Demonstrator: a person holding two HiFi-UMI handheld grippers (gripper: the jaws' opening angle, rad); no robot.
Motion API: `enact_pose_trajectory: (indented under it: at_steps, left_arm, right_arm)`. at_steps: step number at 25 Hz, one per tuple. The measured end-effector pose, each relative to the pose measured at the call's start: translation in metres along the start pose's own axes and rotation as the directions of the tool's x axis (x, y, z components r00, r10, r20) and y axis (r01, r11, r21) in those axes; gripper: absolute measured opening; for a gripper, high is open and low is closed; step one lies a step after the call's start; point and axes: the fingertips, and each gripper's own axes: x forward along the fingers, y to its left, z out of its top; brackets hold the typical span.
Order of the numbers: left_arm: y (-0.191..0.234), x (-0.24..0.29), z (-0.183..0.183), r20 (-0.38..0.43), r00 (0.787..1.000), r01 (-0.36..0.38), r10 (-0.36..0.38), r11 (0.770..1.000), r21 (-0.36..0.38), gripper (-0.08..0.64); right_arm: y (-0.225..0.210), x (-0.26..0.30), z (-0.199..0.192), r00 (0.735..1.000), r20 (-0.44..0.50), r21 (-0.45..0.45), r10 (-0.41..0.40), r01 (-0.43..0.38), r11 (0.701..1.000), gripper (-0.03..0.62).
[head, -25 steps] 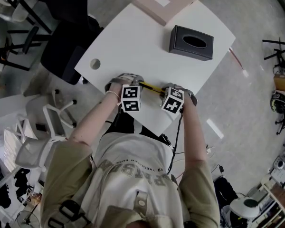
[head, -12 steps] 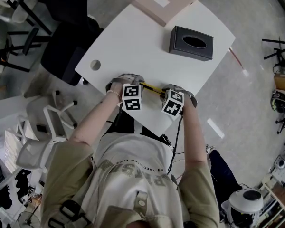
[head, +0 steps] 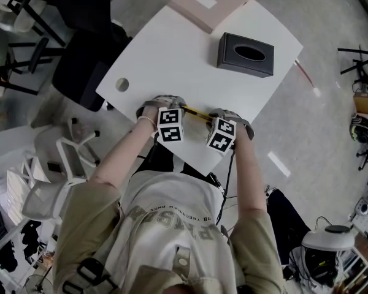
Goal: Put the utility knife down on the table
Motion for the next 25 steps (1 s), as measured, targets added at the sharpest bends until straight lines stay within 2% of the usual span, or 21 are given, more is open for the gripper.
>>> enact_pose_trajectory:
  at_steps: [10,19,25]
  left_arm:
    - [0.002,0.000,0.000,0.008,1.000,0.015,-0.014,0.999,-0.035,0.092]
    - [0.006,0.000,-0.001,0.033,0.999,0.021,-0.019,0.996,-0.088,0.098]
    - [0.013,-0.005,0.002,0.073,0.997,-0.009,0.018,0.992,-0.128,0.098]
  right_arm:
    - [-0.001,0.003,-0.004,0.999,0.006,0.046,0.034,-0.034,0.998,0.129]
    - [-0.005,-0.004,-0.002,0.999,0.038,0.071,0.010,-0.013,0.997,0.126]
    - [-0.008,-0.009,0.003,0.998,0.065,0.073,-0.020,0.016,0.997,0.124]
